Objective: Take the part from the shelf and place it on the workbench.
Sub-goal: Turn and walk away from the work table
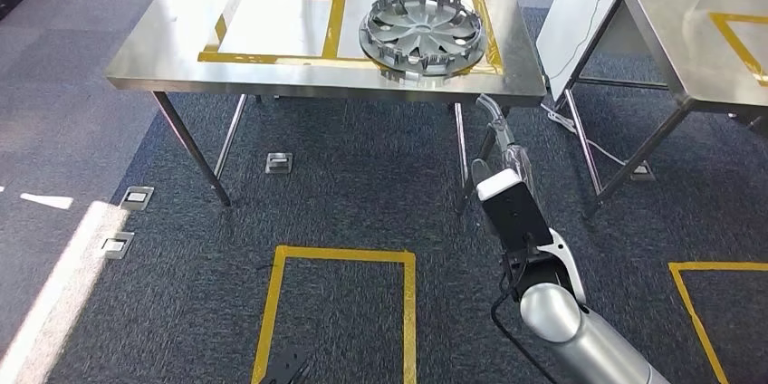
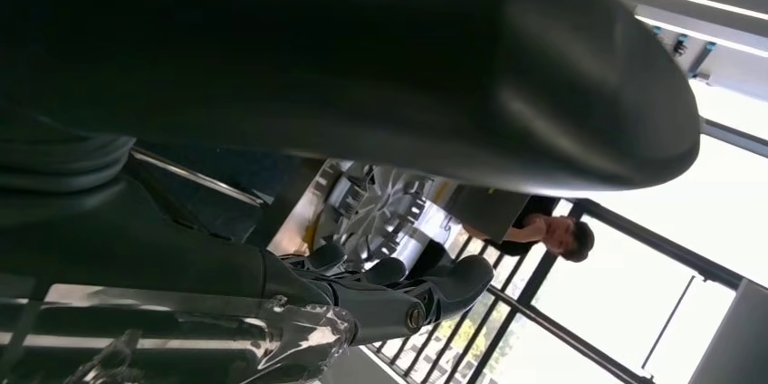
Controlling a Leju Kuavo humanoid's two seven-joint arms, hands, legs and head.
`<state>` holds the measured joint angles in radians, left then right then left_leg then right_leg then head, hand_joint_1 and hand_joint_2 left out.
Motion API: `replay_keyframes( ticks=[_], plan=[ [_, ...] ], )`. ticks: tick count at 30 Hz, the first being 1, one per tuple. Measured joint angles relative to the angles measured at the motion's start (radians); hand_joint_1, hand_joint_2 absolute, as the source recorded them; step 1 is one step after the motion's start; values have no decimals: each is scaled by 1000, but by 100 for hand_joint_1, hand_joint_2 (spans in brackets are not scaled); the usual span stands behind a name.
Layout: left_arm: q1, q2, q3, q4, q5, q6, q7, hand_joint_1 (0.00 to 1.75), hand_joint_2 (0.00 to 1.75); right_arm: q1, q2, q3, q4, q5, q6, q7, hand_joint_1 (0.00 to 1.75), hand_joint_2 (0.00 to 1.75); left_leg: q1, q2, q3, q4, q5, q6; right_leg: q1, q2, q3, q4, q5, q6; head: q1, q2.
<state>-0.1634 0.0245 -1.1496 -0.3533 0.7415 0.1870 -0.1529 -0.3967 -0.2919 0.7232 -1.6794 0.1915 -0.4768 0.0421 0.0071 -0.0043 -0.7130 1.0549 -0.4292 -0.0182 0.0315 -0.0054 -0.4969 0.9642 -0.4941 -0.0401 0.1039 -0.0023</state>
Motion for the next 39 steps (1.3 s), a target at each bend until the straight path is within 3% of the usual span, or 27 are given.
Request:
replay_keyframes(
  ticks=[2,3,4,6,7,8,9,11,13,14,16,18,19,21,23,25,26,29,31,33,34,35,36,39],
  plan=[
    [1,1,0,0,0,0,0,0,0,0,1,0,1,-1,0,-1,0,0,3,0,-17,100,-104,-13,-8,-4,-23,-3,24,-3,-3,0],
    [1,1,0,0,0,0,0,0,0,1,1,1,1,-1,0,-1,0,0,6,0,-21,162,-139,-19,-12,-7,-39,3,33,-2,-5,0],
    [0,1,0,0,0,0,0,0,0,2,1,1,1,-1,0,-1,0,0,9,0,-19,209,-147,-25,-16,-9,-55,10,41,2,-5,0],
    [0,3,0,0,0,0,0,0,0,3,1,2,2,-1,0,-1,0,0,17,0,19,223,-103,-40,-27,-12,-95,31,55,12,-6,0],
    [0,4,0,0,0,0,0,0,0,3,1,3,2,-1,0,-1,0,0,23,0,58,186,-80,-48,-33,-12,-117,45,60,19,-7,0],
    [-2,5,0,0,0,0,0,0,0,3,1,2,2,-1,0,-1,0,0,26,0,104,129,-78,-56,-36,-12,-138,61,64,26,-10,0],
    [-3,5,0,0,0,0,0,0,0,3,1,2,2,-1,0,-1,0,0,28,-1,145,71,-92,-56,-38,-12,-157,77,68,33,-13,0],
    [-6,6,0,0,0,0,-1,0,0,4,1,0,1,-1,0,-2,0,0,23,-2,181,3,-129,-42,-37,-11,-179,95,81,46,-18,0],
    [-4,6,0,0,0,0,-1,0,0,5,1,0,2,-1,0,-3,0,0,21,0,171,-2,-123,-16,-40,-11,-186,96,91,59,-17,0],
    [-4,6,0,0,0,0,-1,0,0,5,1,0,2,-1,0,-3,0,0,21,2,164,-2,-115,-5,-42,-9,-190,103,78,64,-16,0],
    [-5,6,0,0,0,0,-2,0,0,5,0,-1,2,-1,0,-3,0,0,21,5,146,-4,-98,14,-44,-5,-206,162,2,72,-13,0],
    [-5,6,0,0,1,0,-3,0,0,6,0,-1,3,-1,0,-2,0,0,17,5,121,-3,-79,23,-44,-3,-229,278,-79,74,-10,0],
    [-5,7,0,0,1,1,-4,0,0,7,0,-1,3,-1,0,-2,0,0,14,6,107,-3,-69,24,-44,-3,-234,328,-91,74,-10,0],
    [-5,7,0,0,2,1,-4,0,0,8,0,-1,4,-1,0,0,0,0,9,6,80,-2,-48,24,-43,-3,-212,352,-50,67,-10,0],
    [-6,6,0,0,3,1,-5,0,0,7,0,-2,4,0,-1,5,0,0,6,6,59,-2,-31,21,-38,-3,-136,260,-7,51,-11,0],
    [-6,6,0,0,4,1,-5,0,0,4,0,-2,5,8,-3,12,0,0,5,6,47,-4,-16,13,-29,-2,-49,130,-23,36,-11,0],
    [-6,5,0,0,4,2,-5,0,0,3,0,-2,6,14,-5,16,0,0,8,6,44,-7,-7,6,-24,-2,-25,88,-36,32,-11,0],
    [-6,5,0,0,4,2,-5,0,0,2,1,-2,11,31,-8,28,0,0,15,6,35,-15,4,-15,-19,-4,-13,35,-27,22,-11,0],
    [-4,5,0,0,4,2,-4,0,0,2,2,-1,17,37,-9,32,0,0,14,5,15,33,-45,-21,-23,-7,-13,13,-11,14,-15,0],
    [-2,6,0,0,4,1,-2,0,0,4,3,0,25,41,-10,36,0,0,13,4,-19,149,-119,-24,-21,-9,-24,16,-2,8,-18,0],
    [-1,6,-1,0,4,1,-1,0,0,6,4,1,30,43,-11,39,0,0,13,4,-31,202,-140,-25,-21,-9,-30,20,0,7,-18,0],
    [0,6,-1,0,4,1,-1,0,0,7,4,2,35,46,-10,42,0,0,13,4,-30,227,-143,-27,-21,-9,-38,27,2,7,-18,0],
    [0,6,-1,0,4,1,0,0,44,7,5,3,41,48,-10,45,0,0,13,4,-12,217,-130,-28,-21,-9,-45,34,2,7,-19,0],
    [-2,7,-1,0,4,1,2,0,175,7,7,3,60,52,-6,55,0,0,11,4,98,54,-79,-22,-21,-8,-67,60,-1,14,-20,0]
  ],
)
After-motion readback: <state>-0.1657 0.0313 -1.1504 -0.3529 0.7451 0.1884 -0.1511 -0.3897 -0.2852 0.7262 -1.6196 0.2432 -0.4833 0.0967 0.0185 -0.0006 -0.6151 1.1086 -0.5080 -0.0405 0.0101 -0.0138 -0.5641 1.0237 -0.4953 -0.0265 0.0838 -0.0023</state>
